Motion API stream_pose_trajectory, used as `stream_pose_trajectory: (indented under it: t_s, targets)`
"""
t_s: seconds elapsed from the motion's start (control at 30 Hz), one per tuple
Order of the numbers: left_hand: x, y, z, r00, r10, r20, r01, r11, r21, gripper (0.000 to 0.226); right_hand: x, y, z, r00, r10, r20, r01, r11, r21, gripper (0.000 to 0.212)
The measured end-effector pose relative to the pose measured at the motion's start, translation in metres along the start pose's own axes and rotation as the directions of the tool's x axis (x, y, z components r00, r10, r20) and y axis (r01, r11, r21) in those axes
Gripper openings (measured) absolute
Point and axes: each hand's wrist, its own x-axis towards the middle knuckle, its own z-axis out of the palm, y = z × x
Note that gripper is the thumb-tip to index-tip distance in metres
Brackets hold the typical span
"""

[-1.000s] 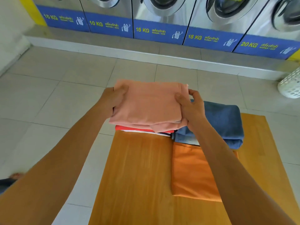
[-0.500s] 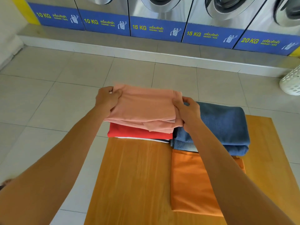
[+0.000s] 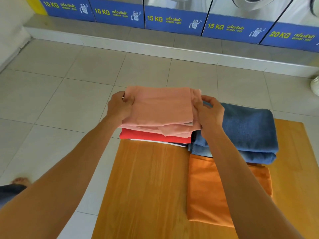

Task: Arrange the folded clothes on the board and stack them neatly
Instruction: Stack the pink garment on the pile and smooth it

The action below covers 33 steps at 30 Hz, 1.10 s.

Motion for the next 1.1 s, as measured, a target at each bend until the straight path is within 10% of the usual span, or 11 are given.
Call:
stream_pose_trajectory:
  t_s: [0.53, 0.8, 0.97, 1.1]
  targets:
    - [0.001, -0.006, -0.003, 0.995, -0.099, -0.008, 0.096, 0.977, -0.190, 0.022, -0.004, 0.003, 0.001, 0.998, -0.016, 0.054, 0.018, 0.999, -0.031, 0.024]
    - [-0.006, -0.020, -0.001, 0.991, 0.106, -0.082, -0.088, 0.976, 0.200, 0.038, -0.013, 0.004, 0.004, 0.996, -0.084, 0.005, 0.083, 0.968, -0.236, 0.027]
    - [-0.027, -0.008, 0.010, 0.845, 0.533, -0.040, -0.463, 0.766, 0.445, 0.029, -0.026, -0.008, 0.023, 0.843, -0.537, 0.036, 0.466, 0.696, -0.546, 0.067]
    - [-0.048, -0.030, 0.039, 0.817, 0.528, 0.230, -0.563, 0.650, 0.510, 0.056, -0.038, 0.015, 0.038, 0.826, -0.432, 0.362, 0.541, 0.430, -0.723, 0.063]
